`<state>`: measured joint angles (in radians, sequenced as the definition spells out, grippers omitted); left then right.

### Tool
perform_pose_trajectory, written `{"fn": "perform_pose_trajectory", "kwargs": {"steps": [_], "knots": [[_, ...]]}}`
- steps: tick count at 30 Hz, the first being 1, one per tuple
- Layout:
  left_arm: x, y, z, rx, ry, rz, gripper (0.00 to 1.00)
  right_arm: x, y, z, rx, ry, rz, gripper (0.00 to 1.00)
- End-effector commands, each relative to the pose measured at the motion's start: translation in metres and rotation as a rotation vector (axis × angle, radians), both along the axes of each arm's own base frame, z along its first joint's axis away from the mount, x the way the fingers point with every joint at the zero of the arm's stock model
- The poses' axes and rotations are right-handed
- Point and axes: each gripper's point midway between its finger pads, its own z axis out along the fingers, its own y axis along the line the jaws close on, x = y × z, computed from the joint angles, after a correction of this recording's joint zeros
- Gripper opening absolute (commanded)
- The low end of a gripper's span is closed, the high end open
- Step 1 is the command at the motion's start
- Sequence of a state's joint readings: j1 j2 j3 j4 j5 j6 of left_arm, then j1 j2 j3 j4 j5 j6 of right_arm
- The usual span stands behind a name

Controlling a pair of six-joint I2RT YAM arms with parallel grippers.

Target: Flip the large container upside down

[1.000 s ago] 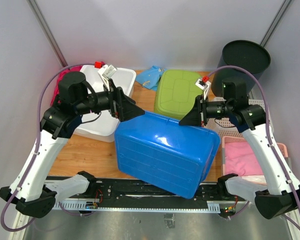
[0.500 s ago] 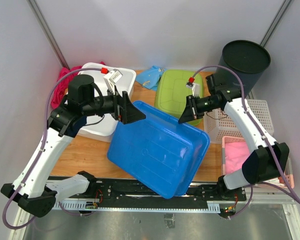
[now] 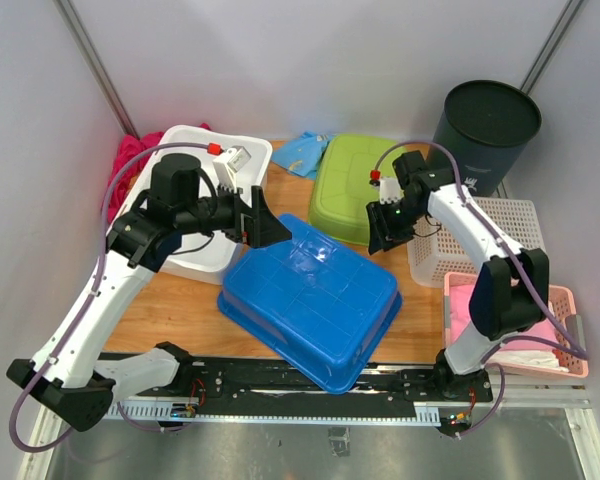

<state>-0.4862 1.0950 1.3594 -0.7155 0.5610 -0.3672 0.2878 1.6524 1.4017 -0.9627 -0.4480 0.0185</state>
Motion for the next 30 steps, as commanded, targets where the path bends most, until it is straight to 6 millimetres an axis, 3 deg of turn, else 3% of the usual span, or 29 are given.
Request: {"fn": "perform_pose_trajectory", "kwargs": {"steps": [1,4,8,13,18,24,30], "knots": [[0.009,0.004,-0.006,0.031,-0.017,0.038,0.99,0.009,-0.029,0.034,-0.142,-0.147,-0.139,0.56],[0.021,0.009,-0.018,0.076,-0.010,0.097,0.99,0.003,-0.054,0.059,-0.196,-0.227,-0.287,0.66],[0.042,0.027,-0.050,0.188,-0.004,0.227,0.99,-0.030,-0.052,0.079,-0.063,-0.273,-0.431,0.69],[0.053,0.032,-0.089,0.293,0.028,0.251,0.99,-0.086,-0.038,0.066,0.188,-0.245,-0.609,0.68],[0.063,0.020,-0.106,0.328,0.031,0.240,0.99,-0.123,-0.020,0.036,0.396,-0.106,-0.733,0.68],[0.062,0.010,-0.132,0.360,0.069,0.204,0.99,-0.121,0.001,0.014,0.574,-0.005,-0.846,0.68],[0.043,-0.004,-0.160,0.380,0.114,0.150,0.99,-0.103,-0.009,-0.003,0.500,-0.037,-0.937,0.67]]}}
